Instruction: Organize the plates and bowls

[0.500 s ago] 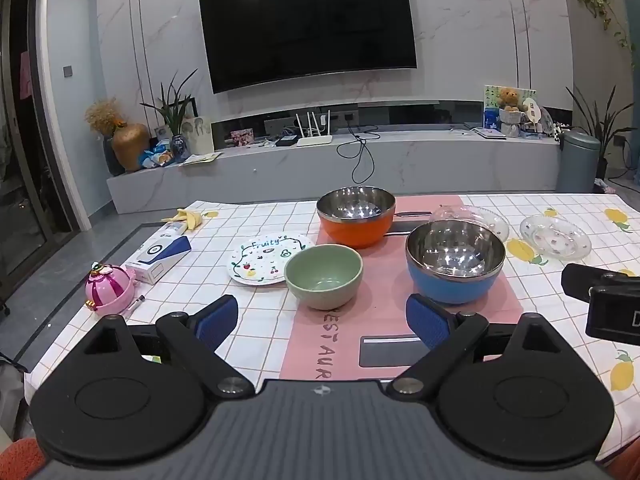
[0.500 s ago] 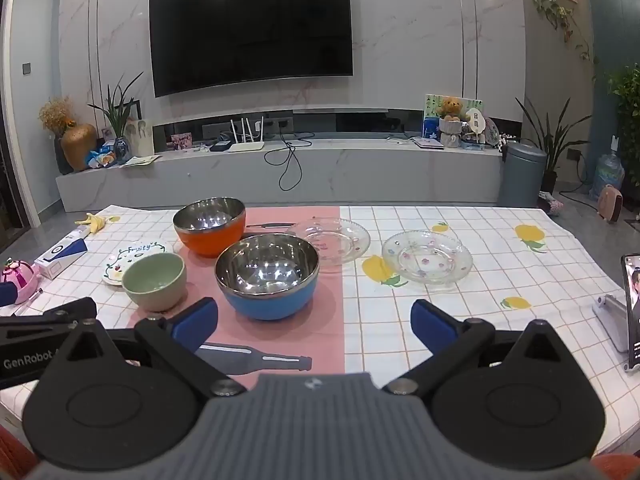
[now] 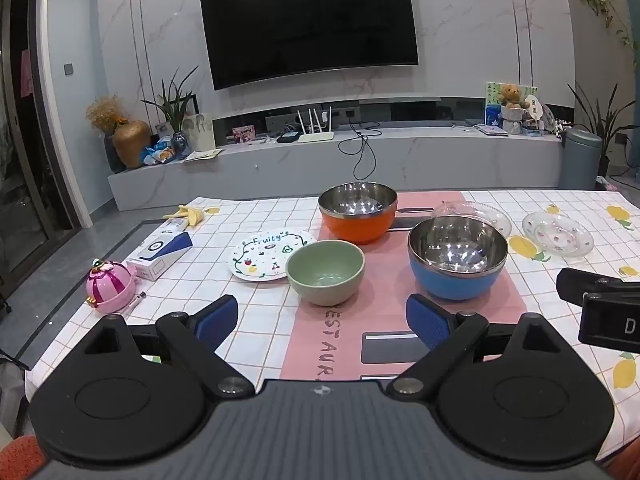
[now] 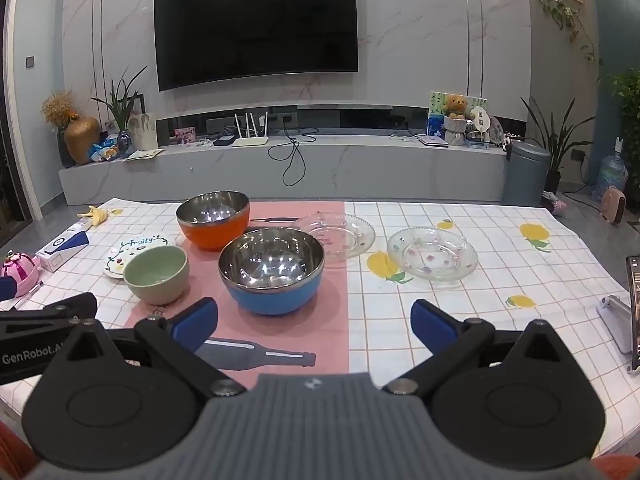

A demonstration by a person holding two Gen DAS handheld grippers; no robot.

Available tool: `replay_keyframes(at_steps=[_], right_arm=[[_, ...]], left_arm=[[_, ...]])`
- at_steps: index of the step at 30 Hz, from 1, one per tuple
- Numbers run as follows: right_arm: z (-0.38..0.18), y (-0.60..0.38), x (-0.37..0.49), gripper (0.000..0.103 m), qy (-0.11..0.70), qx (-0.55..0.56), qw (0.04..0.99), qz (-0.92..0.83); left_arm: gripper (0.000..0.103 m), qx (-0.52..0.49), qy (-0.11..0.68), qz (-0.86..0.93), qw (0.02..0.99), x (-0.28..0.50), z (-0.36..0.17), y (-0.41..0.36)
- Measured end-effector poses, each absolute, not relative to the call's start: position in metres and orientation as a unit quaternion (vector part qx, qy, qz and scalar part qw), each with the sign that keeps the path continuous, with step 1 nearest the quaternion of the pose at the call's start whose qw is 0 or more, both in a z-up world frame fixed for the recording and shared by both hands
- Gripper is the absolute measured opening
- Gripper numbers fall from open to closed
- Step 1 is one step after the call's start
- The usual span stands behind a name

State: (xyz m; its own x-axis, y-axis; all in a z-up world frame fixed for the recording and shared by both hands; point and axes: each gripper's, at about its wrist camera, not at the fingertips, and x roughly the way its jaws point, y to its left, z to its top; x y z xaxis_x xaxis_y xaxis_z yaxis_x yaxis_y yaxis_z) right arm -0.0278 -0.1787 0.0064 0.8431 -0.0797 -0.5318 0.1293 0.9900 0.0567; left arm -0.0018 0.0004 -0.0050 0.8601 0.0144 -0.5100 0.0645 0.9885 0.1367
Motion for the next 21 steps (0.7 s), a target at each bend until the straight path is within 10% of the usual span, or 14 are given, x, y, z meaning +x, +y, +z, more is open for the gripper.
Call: replay_keyframes(at_steps=[21], right_arm=[[-0.0011,-0.1841,-0.0218,0.100,0.293,0.062,0.952,-0.057]], left_arm=[[0.103,0.077,0.267,-0.015,0.960,0.0007,-0.0060,-0.0014]])
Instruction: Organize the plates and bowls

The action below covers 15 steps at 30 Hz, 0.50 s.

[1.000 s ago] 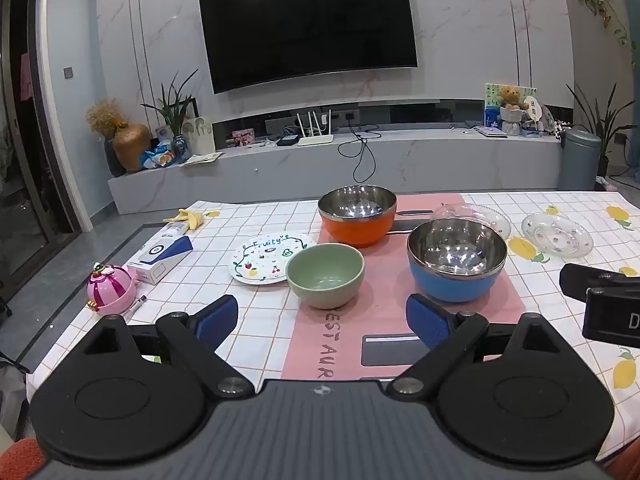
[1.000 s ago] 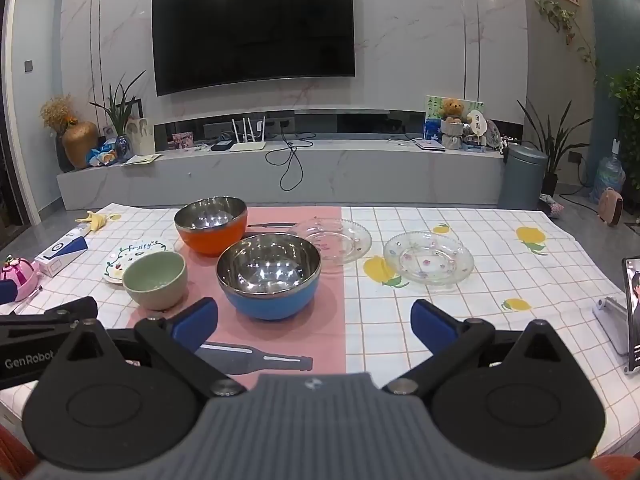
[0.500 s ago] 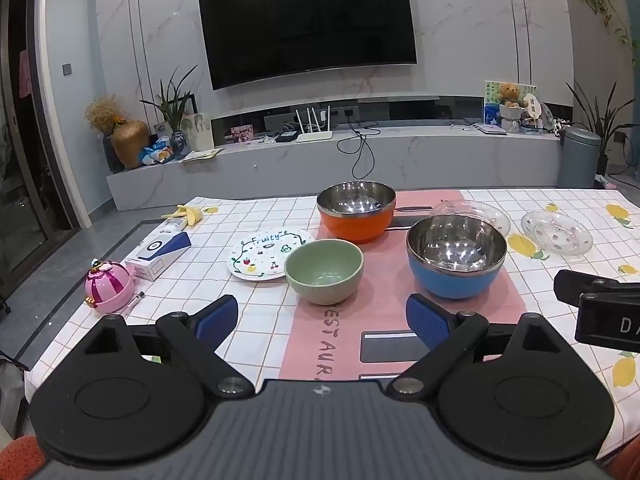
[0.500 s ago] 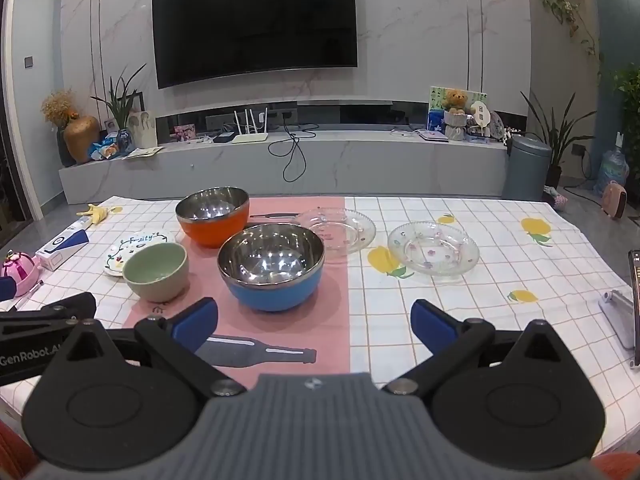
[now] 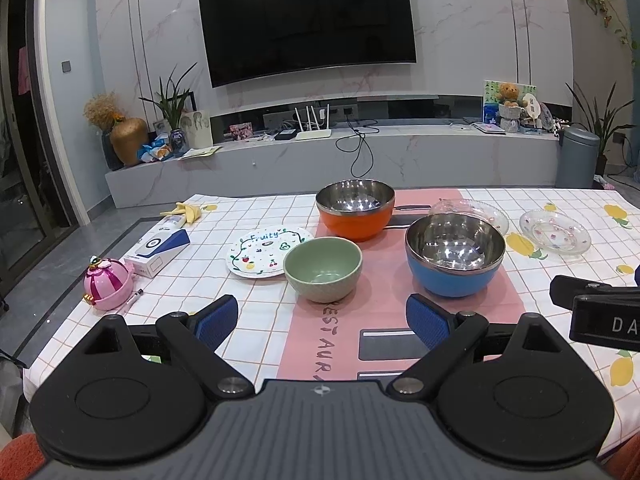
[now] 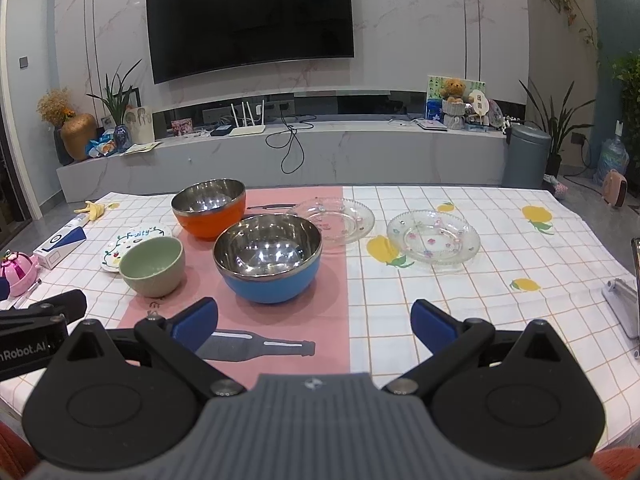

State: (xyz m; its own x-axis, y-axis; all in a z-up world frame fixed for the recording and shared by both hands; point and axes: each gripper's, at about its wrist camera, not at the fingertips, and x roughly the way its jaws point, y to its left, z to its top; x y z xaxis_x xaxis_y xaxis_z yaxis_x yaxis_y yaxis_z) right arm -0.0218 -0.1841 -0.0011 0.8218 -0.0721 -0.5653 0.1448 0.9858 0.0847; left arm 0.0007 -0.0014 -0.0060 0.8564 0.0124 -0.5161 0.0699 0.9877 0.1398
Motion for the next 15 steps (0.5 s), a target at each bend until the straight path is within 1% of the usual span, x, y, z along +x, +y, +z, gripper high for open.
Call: replay_keyframes(at_steps=[15], right_arm=[[-0.0023,-0.1860,-0.0203,0.100,0.298,0.070,0.951,-0.056]], left_arm=[[0.103,0.076,0.269,-0.017,0.960,-0.0008,-0.0059,-0.0015]])
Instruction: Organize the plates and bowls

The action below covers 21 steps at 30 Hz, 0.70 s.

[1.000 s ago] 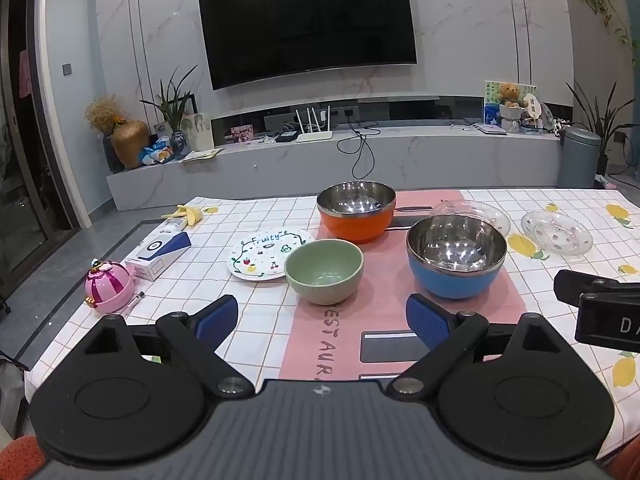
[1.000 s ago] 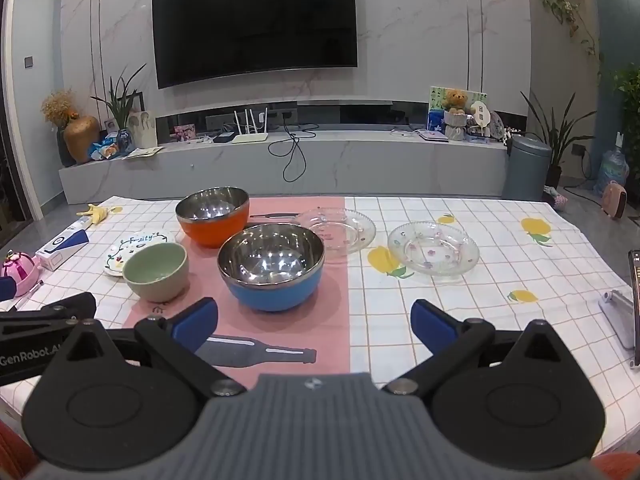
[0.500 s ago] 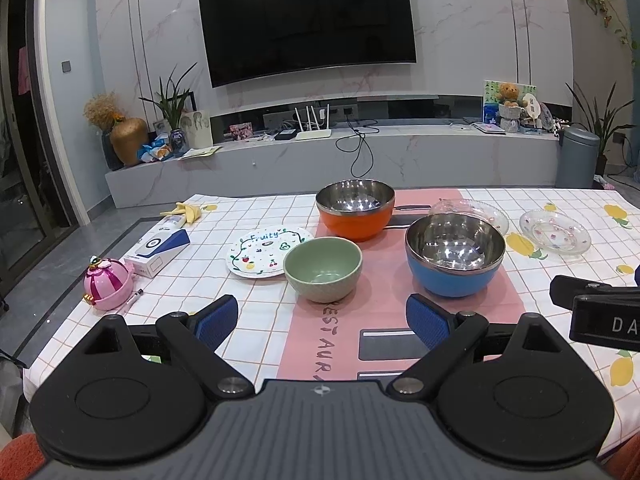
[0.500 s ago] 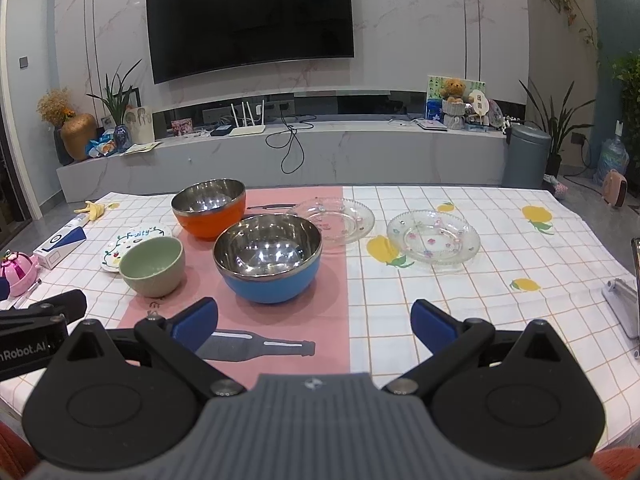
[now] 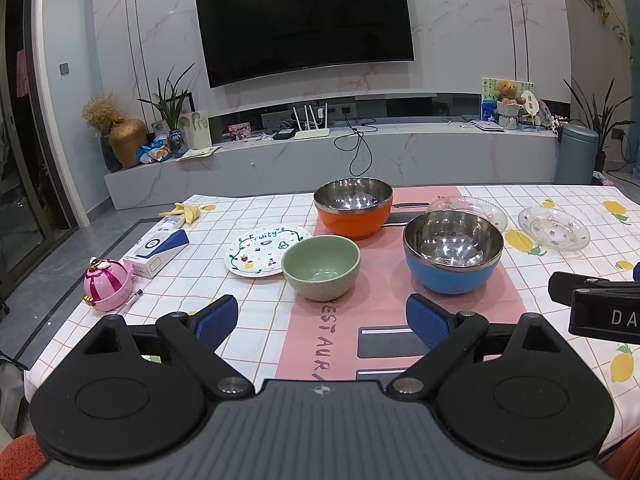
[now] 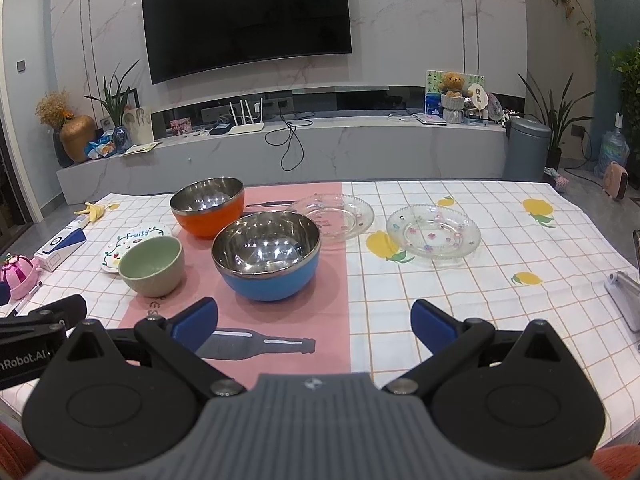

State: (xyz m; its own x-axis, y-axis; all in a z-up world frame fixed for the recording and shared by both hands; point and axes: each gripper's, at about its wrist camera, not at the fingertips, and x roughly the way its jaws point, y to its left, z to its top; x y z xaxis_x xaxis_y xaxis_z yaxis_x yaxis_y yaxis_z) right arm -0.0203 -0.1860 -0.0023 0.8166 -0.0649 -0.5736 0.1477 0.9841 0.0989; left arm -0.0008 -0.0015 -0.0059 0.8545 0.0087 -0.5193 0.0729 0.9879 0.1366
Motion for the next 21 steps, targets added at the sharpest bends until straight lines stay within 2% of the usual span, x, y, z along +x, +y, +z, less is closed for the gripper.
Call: replay_keyframes(at_steps=[21], right_arm=[[-0.0050,-0.1880,-0.0196,0.100,0.300,0.071,0.950,-0.056]], left_arm=[[0.103,0.076,0.271,-0.017,0.959,-0.0011,-0.0060,-0.0019]])
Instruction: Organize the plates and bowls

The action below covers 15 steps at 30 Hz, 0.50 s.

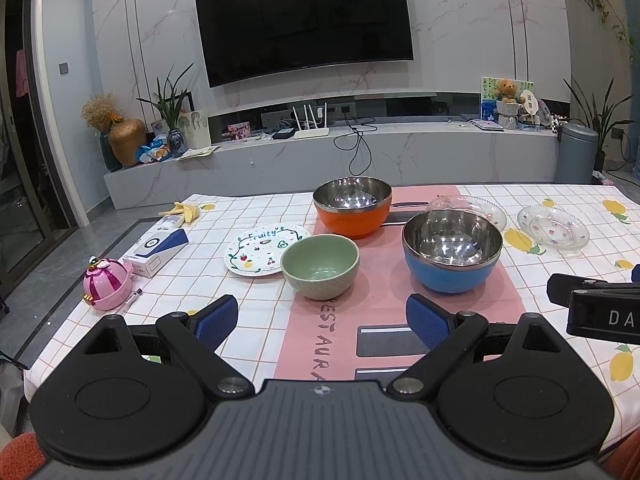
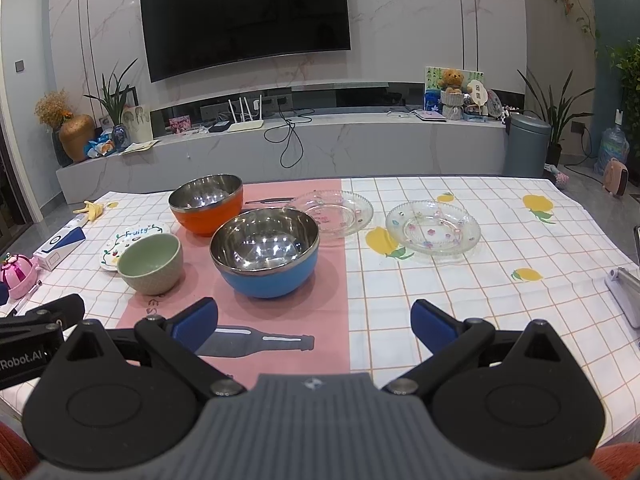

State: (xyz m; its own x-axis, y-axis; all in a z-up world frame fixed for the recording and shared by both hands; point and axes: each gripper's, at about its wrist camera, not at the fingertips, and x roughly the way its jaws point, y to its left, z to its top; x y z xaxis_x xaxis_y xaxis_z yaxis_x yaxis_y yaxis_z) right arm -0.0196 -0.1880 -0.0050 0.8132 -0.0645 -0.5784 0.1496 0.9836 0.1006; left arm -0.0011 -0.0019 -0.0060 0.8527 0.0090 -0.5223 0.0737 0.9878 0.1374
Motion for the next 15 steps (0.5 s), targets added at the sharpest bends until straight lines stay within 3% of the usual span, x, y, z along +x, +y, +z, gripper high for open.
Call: replay_keyframes(at_steps=[15], right_arm=[[-0.0065,-0.1882,-0.0197,0.100,0.302,0.071,0.949,-0.057]], left_arm=[[0.103,0.078,0.273,-0.017,0.959,-0.0015,-0.0065,-0.0023]])
